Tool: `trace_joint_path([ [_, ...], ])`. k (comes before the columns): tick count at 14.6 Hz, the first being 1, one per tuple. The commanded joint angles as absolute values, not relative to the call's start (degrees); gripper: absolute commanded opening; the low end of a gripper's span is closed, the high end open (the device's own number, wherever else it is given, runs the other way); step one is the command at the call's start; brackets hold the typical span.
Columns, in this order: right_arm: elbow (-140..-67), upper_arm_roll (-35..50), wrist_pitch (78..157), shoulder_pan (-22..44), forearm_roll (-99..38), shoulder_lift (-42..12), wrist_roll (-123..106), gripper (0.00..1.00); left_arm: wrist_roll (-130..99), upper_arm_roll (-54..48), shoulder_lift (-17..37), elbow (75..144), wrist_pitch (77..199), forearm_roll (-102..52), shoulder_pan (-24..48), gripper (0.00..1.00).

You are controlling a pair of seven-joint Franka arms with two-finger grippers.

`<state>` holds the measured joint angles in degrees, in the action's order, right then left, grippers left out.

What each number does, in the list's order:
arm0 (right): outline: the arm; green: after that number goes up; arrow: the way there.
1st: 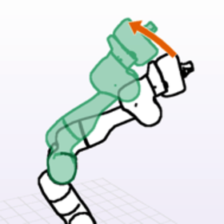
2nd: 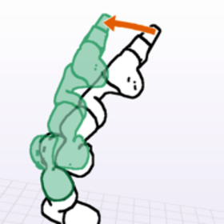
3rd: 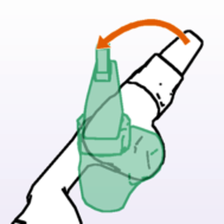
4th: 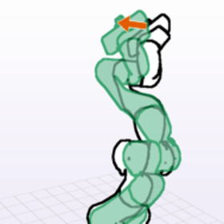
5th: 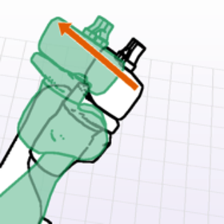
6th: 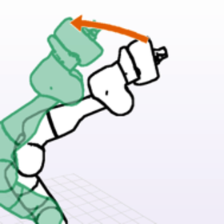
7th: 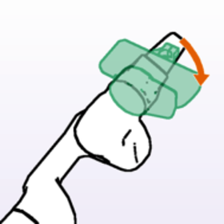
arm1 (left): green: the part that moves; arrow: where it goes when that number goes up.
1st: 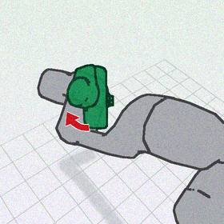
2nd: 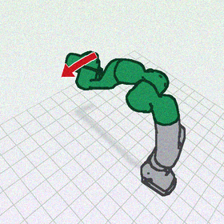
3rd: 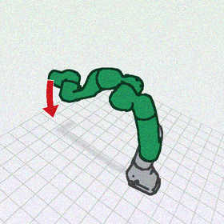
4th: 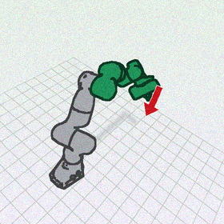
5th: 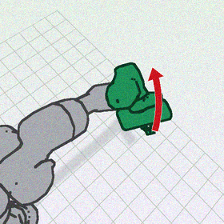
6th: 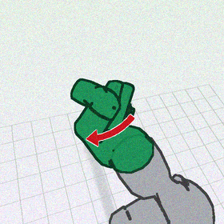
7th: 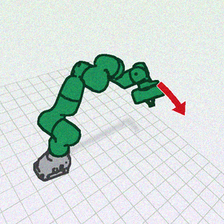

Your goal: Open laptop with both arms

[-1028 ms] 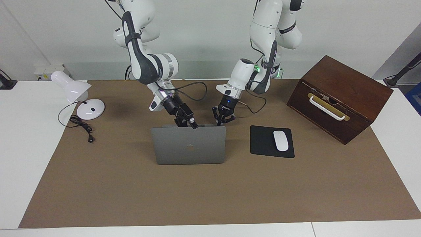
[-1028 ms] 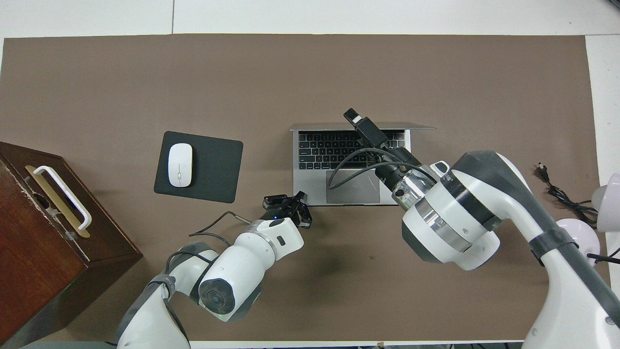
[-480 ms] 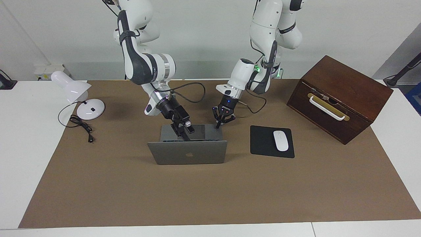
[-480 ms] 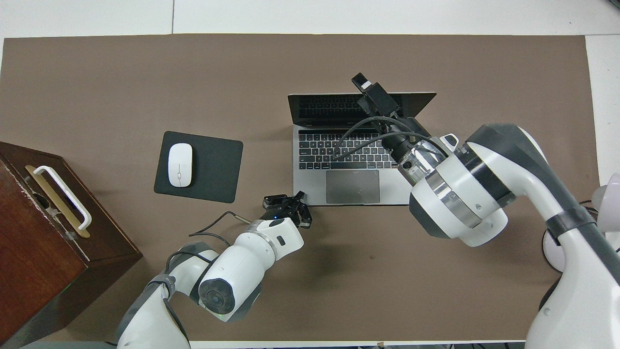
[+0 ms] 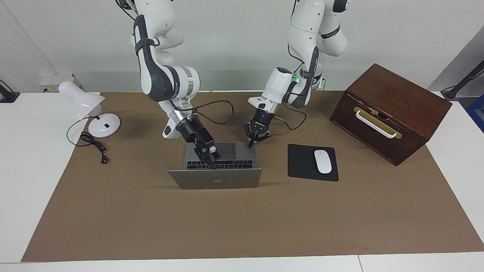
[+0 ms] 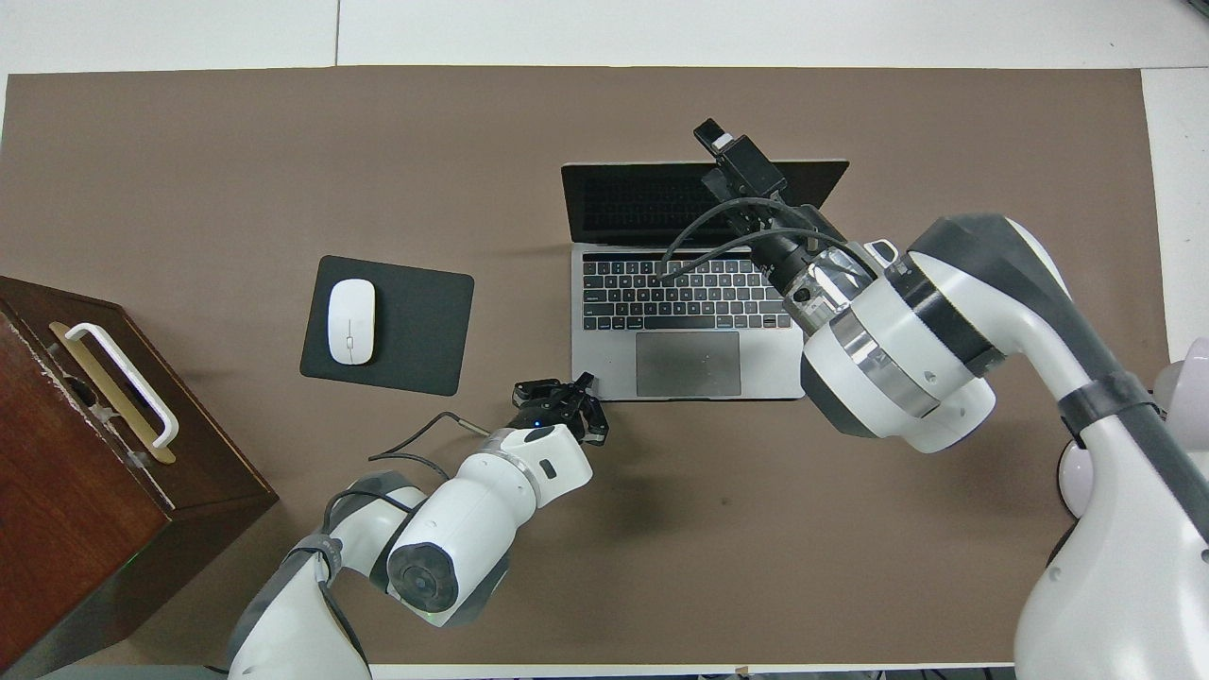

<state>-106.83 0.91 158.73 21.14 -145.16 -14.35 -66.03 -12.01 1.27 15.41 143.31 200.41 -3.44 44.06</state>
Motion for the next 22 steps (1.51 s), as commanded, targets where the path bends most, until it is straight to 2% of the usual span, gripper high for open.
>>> trace_joint_path([
  [1,-103.01,1.32,160.31,20.04,-145.20,-17.13,-65.04,1.00,-11.43,2.20,19.34,142.12,200.74,-3.96,45.09,0.00],
  [4,-101.78,1.32,160.31,19.69,-141.34,-17.58,-60.75,1.00,-11.95,2.11,19.16,141.68,200.74,-4.57,44.91,0.00],
  [8,-95.47,1.41,164.26,20.65,-132.30,-19.77,-50.83,1.00,-13.97,2.02,17.23,141.15,200.66,-4.66,44.65,0.00],
  [11,-91.59,1.67,168.04,20.92,-119.49,-20.13,-36.00,1.00,-14.24,1.93,15.03,141.24,199.17,-4.66,43.95,0.00],
  [14,-91.23,1.67,168.84,21.53,-106.83,-19.60,-22.89,1.00,-15.38,2.11,11.18,141.15,192.86,-4.66,43.77,0.00],
  [19,-92.02,1.50,163.76,19.08,-94.43,-18.98,-17.50,1.00,-16.43,2.46,3.62,137.12,175.47,-4.66,42.64,0.00],
  [22,-91.93,0.88,153.76,14.43,-78.02,-18.90,-8.39,1.00,-16.44,2.64,0.45,132.90,162.90,-4.66,41.93,0.00],
])
